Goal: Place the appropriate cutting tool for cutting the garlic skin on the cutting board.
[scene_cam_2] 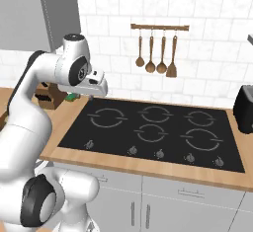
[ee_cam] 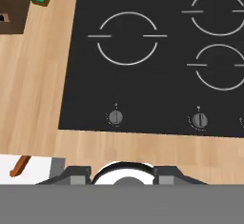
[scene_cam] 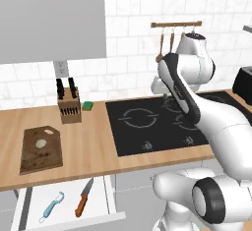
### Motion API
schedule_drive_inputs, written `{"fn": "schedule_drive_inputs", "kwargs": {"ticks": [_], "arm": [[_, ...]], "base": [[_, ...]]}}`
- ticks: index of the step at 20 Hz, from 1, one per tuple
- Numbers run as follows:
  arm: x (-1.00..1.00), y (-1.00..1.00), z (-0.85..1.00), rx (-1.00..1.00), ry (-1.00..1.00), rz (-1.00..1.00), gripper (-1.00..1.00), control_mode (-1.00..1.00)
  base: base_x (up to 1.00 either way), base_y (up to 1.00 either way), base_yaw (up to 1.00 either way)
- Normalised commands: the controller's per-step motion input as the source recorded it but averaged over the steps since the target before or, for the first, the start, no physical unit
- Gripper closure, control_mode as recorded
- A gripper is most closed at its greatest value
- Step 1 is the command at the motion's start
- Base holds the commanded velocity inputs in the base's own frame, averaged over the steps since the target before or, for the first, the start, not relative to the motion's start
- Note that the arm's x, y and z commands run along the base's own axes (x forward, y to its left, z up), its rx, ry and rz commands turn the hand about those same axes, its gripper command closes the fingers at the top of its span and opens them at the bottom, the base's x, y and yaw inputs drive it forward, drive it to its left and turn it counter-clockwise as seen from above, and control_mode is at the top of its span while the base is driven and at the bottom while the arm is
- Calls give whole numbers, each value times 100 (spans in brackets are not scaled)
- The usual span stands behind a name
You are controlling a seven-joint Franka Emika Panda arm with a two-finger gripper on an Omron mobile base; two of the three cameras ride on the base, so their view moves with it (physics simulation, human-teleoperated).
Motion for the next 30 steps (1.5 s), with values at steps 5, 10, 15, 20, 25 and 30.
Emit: {"fn": "schedule_drive_inputs", "kwargs": {"ticks": [5, 10, 15, 20, 25, 30], "arm": [[-23, 19, -1, -2, -3, 2, -100, -100], [-46, 66, -22, -2, 0, 7, -100, -100], [-61, 99, -31, -11, 3, 1, -100, -100], [-30, 100, -58, -21, 10, 0, -100, -100], [0, 100, -67, -13, 21, -1, -100, -100], [1, 100, -61, -1, 6, -11, -100, -100]], "base": [[0, 0, 0], [0, 0, 0], [0, 0, 0], [0, 0, 0], [0, 0, 0], [0, 0, 0]]}}
